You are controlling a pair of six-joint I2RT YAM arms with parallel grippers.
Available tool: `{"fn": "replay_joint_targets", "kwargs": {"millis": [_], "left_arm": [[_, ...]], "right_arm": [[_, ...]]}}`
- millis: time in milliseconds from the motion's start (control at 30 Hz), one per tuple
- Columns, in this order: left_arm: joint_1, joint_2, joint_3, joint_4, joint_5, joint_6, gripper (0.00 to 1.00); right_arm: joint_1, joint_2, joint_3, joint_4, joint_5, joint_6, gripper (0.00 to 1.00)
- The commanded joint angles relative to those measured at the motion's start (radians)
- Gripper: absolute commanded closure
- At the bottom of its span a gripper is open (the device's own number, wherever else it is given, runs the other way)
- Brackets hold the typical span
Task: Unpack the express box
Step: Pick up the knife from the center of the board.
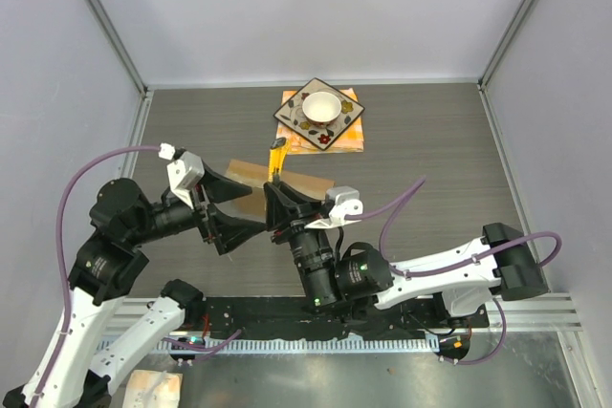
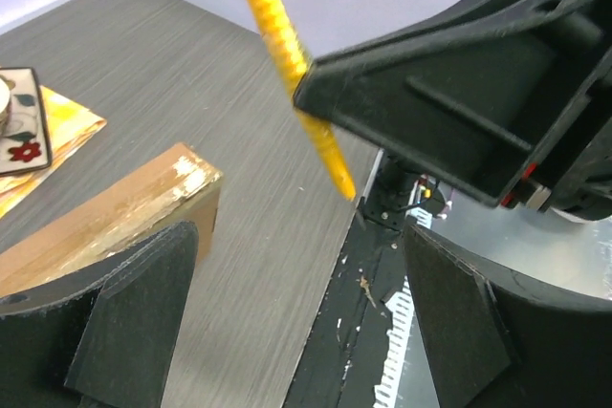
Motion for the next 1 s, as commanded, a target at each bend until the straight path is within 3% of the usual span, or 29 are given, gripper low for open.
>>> {"fn": "replay_joint_targets", "kwargs": {"millis": [0, 233, 433, 533, 567, 667, 733, 867, 933, 967], "left_arm": [[0.005, 0.026, -0.004, 0.128, 0.097, -0.114, 0.06], [0.005, 0.003, -0.054, 0.165, 0.142, -0.124, 0.05], [0.005, -0.009, -0.073, 0.163, 0.104, -0.084, 0.17], [0.005, -0.004, -0.07, 0.163, 0.084, -0.052, 0.31], [0.005, -0.003, -0.068, 0.163, 0.073, -0.049, 0.46], [0.005, -0.004, -0.076, 0.163, 0.041, -0.026, 0.7], [0.005, -0.004, -0.079, 0.163, 0.033, -0.019, 0.77], [0.005, 0.009, -0.074, 0.16, 0.031, -0.019, 0.74], [0.005, 0.008, -0.068, 0.162, 0.024, -0.013, 0.84], [0.005, 0.008, -0.064, 0.163, 0.018, -0.004, 1.0]], "right_arm": [[0.006, 0.024, 0.047, 0.097, -0.011, 0.011, 0.98], [0.006, 0.075, 0.094, 0.128, -0.025, -0.012, 0.98], [0.006, 0.095, 0.113, 0.122, -0.028, -0.005, 0.98], [0.006, 0.092, 0.102, 0.114, -0.025, 0.017, 0.98], [0.008, 0.09, 0.101, 0.106, -0.023, 0.039, 0.98], [0.006, 0.075, 0.091, 0.068, -0.023, 0.096, 0.98], [0.008, 0.063, 0.079, 0.034, -0.027, 0.136, 0.98], [0.006, 0.043, 0.081, -0.067, -0.049, 0.247, 0.98], [0.006, 0.03, 0.082, -0.153, -0.08, 0.329, 0.97], [0.006, 0.021, 0.081, -0.188, -0.094, 0.361, 0.92]]}}
